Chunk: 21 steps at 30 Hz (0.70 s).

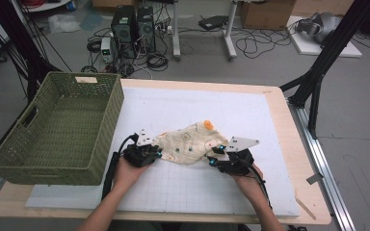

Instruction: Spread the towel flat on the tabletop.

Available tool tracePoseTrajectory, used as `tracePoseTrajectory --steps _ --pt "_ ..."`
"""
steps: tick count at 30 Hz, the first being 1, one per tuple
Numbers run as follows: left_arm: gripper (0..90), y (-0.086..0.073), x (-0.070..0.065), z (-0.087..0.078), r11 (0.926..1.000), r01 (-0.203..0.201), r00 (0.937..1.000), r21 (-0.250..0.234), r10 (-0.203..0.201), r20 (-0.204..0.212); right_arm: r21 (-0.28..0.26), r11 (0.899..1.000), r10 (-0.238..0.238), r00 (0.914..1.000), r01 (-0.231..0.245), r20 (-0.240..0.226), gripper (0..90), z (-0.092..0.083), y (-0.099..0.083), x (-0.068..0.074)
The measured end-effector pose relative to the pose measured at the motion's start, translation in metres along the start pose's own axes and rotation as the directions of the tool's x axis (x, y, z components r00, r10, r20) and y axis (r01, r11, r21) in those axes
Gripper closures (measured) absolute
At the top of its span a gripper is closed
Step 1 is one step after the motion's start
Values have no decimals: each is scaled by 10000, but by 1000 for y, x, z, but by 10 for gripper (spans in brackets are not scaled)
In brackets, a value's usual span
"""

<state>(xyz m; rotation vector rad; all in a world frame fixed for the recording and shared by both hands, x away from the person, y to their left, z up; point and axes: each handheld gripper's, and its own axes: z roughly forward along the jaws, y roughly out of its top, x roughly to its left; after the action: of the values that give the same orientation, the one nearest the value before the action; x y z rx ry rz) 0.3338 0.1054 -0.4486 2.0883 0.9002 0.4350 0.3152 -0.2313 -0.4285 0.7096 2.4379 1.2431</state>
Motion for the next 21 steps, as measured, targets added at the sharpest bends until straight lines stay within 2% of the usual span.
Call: tracePoseTrajectory --steps 4,8,11,13,17,18,19,21 --pt "771 -1 2 0 10000 5 9998 -54 -5 178 264 9996 -33 10000 34 -53 578 9 -2 -3" --pt "860 -1 1 2 9998 -160 9994 -89 163 308 457 9989 126 9999 -125 -10 585 17 -4 -5" --pt "883 -1 0 2 9997 -207 9994 -86 209 291 684 9975 177 9998 -178 31 614 23 -6 -5" --pt "887 -1 0 2 9998 -168 9993 -71 171 332 782 9968 152 9999 -157 61 658 27 -6 -5" --pt "891 -1 2 1 10000 27 9990 -74 -24 442 874 9962 -6 9999 -3 101 861 31 -5 -4" --pt "892 -1 2 0 10000 29 9990 -83 -26 436 857 9963 -8 10000 8 0 877 31 -5 -5" --pt "893 -1 1 -2 9999 40 9988 -114 -34 487 809 9967 101 9991 -68 -404 886 28 -6 -6" --pt "893 0 0 -7 9996 11 9984 -271 4 562 832 9965 108 9984 -61 -562 887 25 -6 -7"
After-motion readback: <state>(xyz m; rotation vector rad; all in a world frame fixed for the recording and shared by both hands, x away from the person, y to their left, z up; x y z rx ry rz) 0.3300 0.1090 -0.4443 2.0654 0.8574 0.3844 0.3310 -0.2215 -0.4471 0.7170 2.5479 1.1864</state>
